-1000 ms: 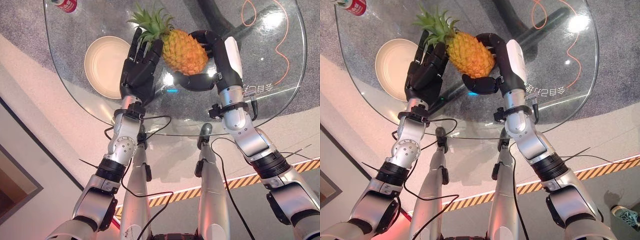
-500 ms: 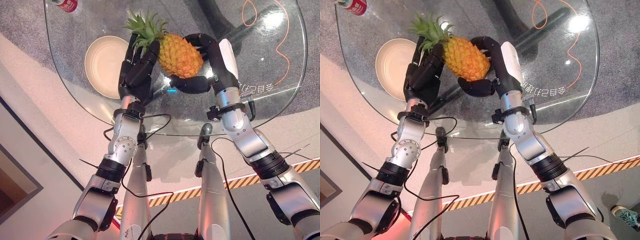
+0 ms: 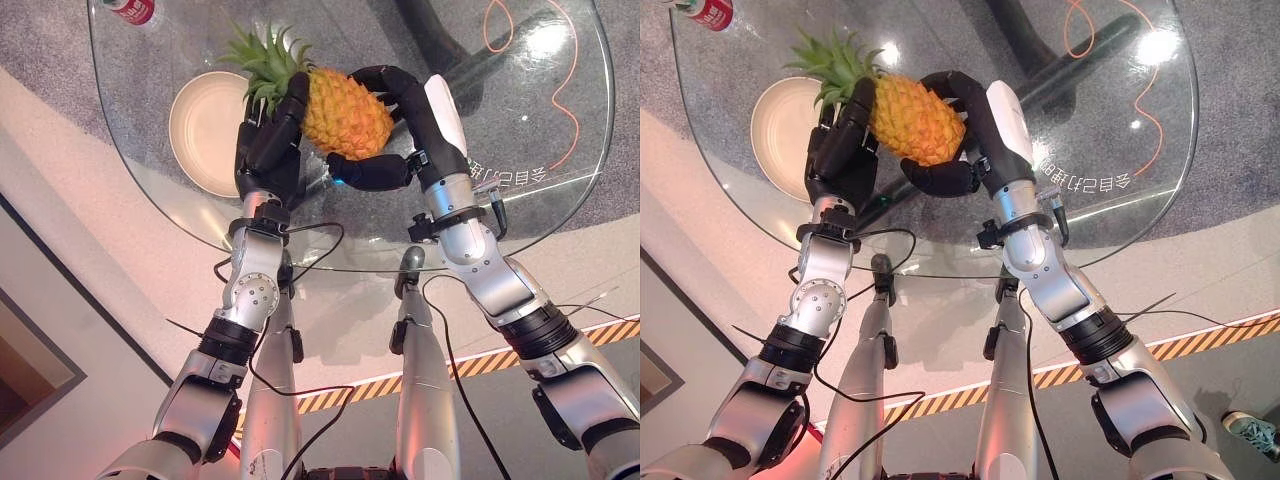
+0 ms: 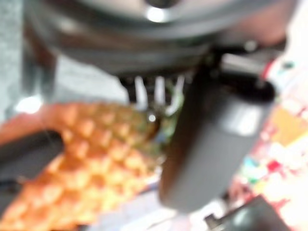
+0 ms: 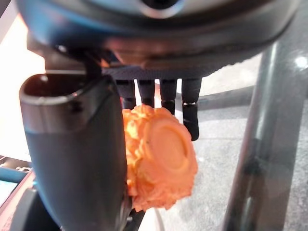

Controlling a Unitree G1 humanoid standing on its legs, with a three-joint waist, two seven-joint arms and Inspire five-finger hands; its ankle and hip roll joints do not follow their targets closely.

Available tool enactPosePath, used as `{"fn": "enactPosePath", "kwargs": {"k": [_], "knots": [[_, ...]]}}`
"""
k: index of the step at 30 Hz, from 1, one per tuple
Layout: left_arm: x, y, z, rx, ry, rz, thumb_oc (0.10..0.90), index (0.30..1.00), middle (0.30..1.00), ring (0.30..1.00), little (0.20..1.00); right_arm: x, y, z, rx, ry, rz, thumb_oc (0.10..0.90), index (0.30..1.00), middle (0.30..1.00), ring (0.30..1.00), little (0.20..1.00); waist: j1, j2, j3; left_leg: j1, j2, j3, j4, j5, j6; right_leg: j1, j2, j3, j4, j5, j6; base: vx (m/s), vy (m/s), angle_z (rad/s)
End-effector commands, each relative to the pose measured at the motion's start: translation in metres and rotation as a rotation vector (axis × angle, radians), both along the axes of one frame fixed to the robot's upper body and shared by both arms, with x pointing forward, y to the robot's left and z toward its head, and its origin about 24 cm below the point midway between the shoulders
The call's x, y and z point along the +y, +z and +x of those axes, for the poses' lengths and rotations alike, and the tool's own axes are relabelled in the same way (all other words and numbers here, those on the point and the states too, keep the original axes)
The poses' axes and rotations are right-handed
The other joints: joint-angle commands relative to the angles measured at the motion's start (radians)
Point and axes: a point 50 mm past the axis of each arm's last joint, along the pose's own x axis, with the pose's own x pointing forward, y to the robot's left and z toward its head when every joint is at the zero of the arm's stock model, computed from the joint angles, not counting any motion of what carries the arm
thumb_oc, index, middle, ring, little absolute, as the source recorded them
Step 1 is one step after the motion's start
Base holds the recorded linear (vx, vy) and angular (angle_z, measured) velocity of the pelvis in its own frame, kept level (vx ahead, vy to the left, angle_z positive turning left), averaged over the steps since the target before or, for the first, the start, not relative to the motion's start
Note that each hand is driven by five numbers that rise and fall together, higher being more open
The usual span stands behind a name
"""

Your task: Pick up the fruit to the plate

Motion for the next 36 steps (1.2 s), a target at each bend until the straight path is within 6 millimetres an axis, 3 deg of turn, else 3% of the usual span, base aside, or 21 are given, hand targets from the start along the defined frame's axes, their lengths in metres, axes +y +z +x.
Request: {"fn": "enactPosePath", "kwargs": {"k": [1,15,16,17,18,36], "knots": [[-0.009,0.065,-0.019,-0.29,-0.047,-0.049,0.8,0.9,0.9,0.9,0.9,0.046,0.072,-0.06,-0.418,0.344,-0.014,0.1,0.3,0.3,0.3,0.2,0.002,-0.022,-0.02,-0.024,-0.021,0.006,0.039,-0.034,0.003,0.022,0.02,-0.042,-0.055,0.045,0.009,0.0,0.0,0.0],[-0.006,0.069,-0.022,-0.337,-0.039,-0.09,0.8,0.9,0.9,0.9,0.9,0.046,0.073,-0.061,-0.47,0.31,-0.11,0.1,0.3,0.3,0.3,0.2,0.003,-0.025,-0.02,-0.028,-0.023,0.006,0.039,-0.034,0.003,0.022,0.02,-0.042,-0.06,0.046,0.01,0.0,0.0,0.0],[-0.005,0.069,-0.023,-0.353,-0.035,-0.089,0.558,0.693,0.693,0.693,0.658,0.046,0.073,-0.06,-0.469,0.309,-0.107,0.1,0.3,0.3,0.3,0.2,0.003,-0.026,-0.02,-0.024,-0.023,0.006,0.039,-0.036,0.002,0.025,0.02,-0.043,-0.061,0.044,0.01,0.0,0.0,0.0],[-0.005,0.071,-0.024,-0.366,-0.03,-0.088,0.259,0.436,0.436,0.436,0.359,0.045,0.074,-0.06,-0.47,0.307,-0.104,0.1,0.3,0.3,0.3,0.2,0.003,-0.026,-0.02,-0.027,-0.022,0.005,0.039,-0.034,0.002,0.022,0.02,-0.043,-0.06,0.046,0.01,0.0,0.0,0.0],[-0.005,0.071,-0.024,-0.371,-0.03,-0.086,0.1,0.3,0.3,0.3,0.2,0.045,0.073,-0.06,-0.47,0.307,-0.102,0.1,0.3,0.3,0.3,0.2,0.003,-0.026,-0.02,-0.027,-0.023,0.005,0.039,-0.034,0.003,0.021,0.021,-0.042,-0.06,0.046,0.01,0.0,0.0,0.0],[0.0,0.078,-0.029,-0.438,0.043,-0.067,0.1,0.3,0.3,0.3,0.2,0.038,0.072,-0.054,-0.468,0.242,-0.039,0.1,0.3,0.3,0.3,0.2,-0.001,-0.028,-0.02,-0.036,-0.028,-0.002,0.05,-0.042,0.004,0.012,0.027,-0.031,-0.051,0.041,0.008,0.0,0.0,0.0]]}}
